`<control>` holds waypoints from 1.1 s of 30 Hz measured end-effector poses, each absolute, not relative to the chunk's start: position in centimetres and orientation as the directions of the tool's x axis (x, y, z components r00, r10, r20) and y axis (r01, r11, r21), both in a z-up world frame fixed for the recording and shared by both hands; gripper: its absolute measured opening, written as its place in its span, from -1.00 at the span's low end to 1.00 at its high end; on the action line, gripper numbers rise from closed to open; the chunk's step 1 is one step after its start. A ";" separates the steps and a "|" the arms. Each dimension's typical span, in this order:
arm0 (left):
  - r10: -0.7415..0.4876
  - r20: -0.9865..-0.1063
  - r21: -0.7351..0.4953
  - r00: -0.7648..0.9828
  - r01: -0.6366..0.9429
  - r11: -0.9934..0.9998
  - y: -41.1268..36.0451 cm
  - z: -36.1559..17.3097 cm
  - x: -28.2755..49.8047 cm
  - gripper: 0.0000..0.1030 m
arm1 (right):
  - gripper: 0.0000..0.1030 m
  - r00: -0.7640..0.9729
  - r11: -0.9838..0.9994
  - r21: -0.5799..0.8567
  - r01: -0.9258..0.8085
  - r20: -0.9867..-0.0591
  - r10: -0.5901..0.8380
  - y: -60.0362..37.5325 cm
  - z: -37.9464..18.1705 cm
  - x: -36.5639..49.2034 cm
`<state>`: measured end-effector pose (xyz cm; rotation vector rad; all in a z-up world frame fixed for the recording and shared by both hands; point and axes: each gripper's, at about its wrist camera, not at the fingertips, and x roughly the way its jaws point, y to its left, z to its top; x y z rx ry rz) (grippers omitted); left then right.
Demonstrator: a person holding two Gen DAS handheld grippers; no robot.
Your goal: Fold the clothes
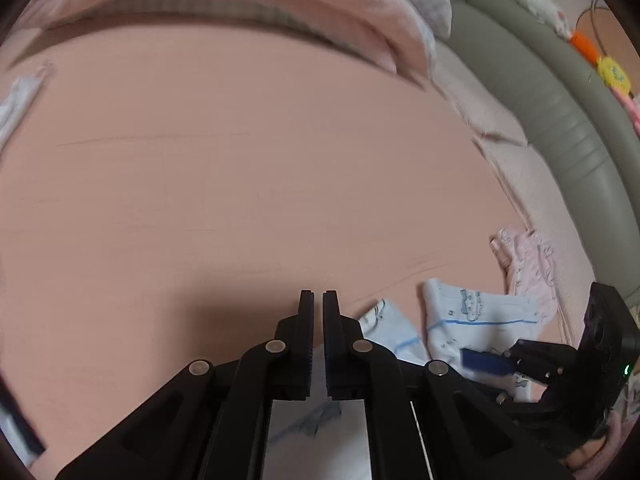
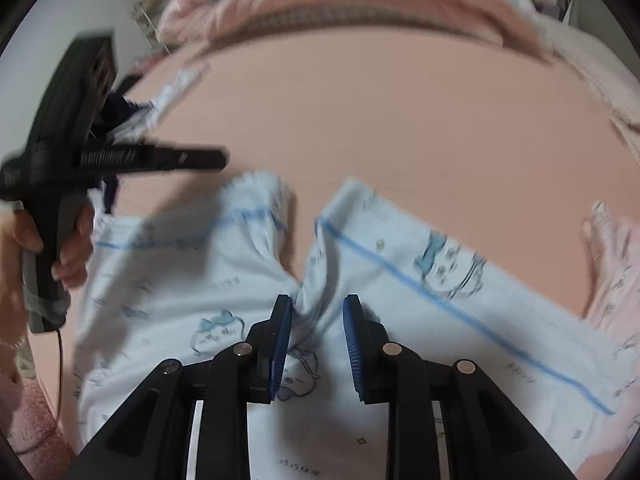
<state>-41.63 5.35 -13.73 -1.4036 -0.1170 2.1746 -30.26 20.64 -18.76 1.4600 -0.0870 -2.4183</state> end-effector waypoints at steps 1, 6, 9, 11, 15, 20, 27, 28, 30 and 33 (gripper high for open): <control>0.430 -0.822 -0.286 -0.372 -0.383 -0.878 4.2 -12.9 -40.5 -0.92 | -0.50 -0.469 -0.949 0.197 0.246 -0.833 -0.295 20.6 -17.5 -30.1; 0.193 -0.842 -0.117 -0.503 -0.179 -0.977 -3.4 -12.2 -35.8 -0.90 | -0.11 -0.455 -0.923 0.222 0.315 -0.818 -0.352 17.8 -15.1 -32.3; 0.190 -0.873 -0.178 -0.450 -0.070 -0.982 -7.7 -14.6 -34.3 -0.86 | -0.11 -0.353 -0.935 0.174 0.308 -0.892 -0.283 14.9 -17.8 -35.6; 0.246 -0.878 -0.257 -0.411 -0.030 -0.966 -9.6 -16.2 -34.0 -0.81 | -0.11 -0.291 -0.920 0.245 0.306 -0.896 -0.336 13.8 -19.3 -37.3; 0.374 -0.830 -0.394 -0.413 -0.040 -0.918 -10.7 -16.9 -34.0 -0.77 | -0.34 -0.247 -0.913 0.284 0.294 -0.900 -0.360 12.6 -20.7 -38.9; 0.392 -0.820 -0.422 -0.418 -0.021 -0.906 -11.4 -17.2 -34.1 -0.44 | -0.70 -0.237 -0.854 0.409 0.322 -0.839 -0.491 13.9 -19.1 -38.6; 0.489 -0.775 -0.509 -0.400 -0.063 -0.859 -10.9 -17.7 -34.3 -0.93 | -0.72 -0.221 -0.825 0.486 0.288 -0.804 -0.551 15.2 -17.8 -39.5; 0.472 -0.781 -0.490 -0.410 -0.068 -0.869 -10.6 -17.6 -34.2 -0.95 | -0.77 -0.224 -0.825 0.477 0.302 -0.806 -0.548 14.5 -17.8 -39.6; 0.404 -0.783 -0.417 -0.473 -0.082 -0.905 -10.7 -16.2 -33.7 -0.95 | -0.81 -0.265 -0.827 0.454 0.332 -0.796 -0.544 14.0 -17.0 -39.2; 0.350 -0.777 -0.362 -0.523 -0.084 -0.928 -11.5 -15.0 -33.6 -0.95 | -0.85 -0.303 -0.839 0.433 0.329 -0.794 -0.528 15.6 -16.4 -38.6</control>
